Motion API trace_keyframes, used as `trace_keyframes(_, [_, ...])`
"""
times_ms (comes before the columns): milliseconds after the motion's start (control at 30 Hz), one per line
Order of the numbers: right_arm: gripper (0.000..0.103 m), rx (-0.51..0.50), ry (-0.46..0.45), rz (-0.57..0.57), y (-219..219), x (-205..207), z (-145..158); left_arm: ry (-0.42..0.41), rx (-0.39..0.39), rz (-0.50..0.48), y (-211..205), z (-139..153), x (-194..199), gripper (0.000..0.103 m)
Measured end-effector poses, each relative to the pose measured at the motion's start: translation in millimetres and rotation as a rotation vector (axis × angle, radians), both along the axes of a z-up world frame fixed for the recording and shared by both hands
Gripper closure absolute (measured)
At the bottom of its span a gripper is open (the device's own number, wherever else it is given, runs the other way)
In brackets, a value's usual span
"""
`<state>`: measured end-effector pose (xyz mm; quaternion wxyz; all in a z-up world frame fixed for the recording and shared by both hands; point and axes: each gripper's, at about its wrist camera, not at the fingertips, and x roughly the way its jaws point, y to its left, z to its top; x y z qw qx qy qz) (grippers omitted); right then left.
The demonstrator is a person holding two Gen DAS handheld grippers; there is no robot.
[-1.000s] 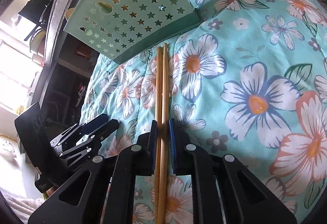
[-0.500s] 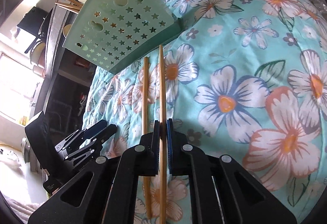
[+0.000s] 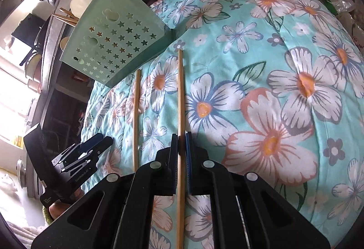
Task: Organize utensils
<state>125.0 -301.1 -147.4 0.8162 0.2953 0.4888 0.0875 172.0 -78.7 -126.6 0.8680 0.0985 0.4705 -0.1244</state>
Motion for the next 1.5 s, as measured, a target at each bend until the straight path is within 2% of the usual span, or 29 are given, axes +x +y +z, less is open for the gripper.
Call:
trace_keyframes(67, [0.096,-0.005,-0.002,0.002,2,1,-1,-0.016,-0.035,-0.008,-1,7,-2,0.065])
trace_keyframes(167, [0.096,0.008,0.005,-0.002,1,2,-3,-0.004,-0.146,-0.053,-6,17,-3,0.065])
trace_keyframes(300, [0.096,0.016,0.003,-0.005,1,2,-4,0.131,-0.380,-0.140,-18,18,2,0.065])
trace_keyframes(400, [0.096,0.017,-0.002,-0.008,3,2,-4,0.208,-0.457,-0.165,-30,11,8,0.067])
trace_keyframes(500, [0.096,0.024,-0.005,-0.009,3,1,-5,0.226,-0.446,-0.173,-44,2,10,0.070])
trace_keyframes(733, [0.096,0.042,-0.011,-0.006,1,2,-7,0.208,-0.381,-0.154,-60,-9,16,0.090])
trace_keyframes(900, [0.096,0.049,-0.013,-0.012,1,1,-5,0.208,-0.386,-0.116,-61,-9,19,0.095])
trace_keyframes(1000, [0.097,0.064,-0.010,0.000,2,-2,-3,0.214,-0.397,-0.091,-47,-7,16,0.098])
trace_keyframes(1300, [0.097,0.121,0.019,0.068,23,-15,-4,0.242,-0.448,0.035,21,-4,-7,0.098])
trace_keyframes(1500, [0.096,0.055,0.048,0.147,46,-24,0,0.239,-0.432,0.064,49,-3,-27,0.098])
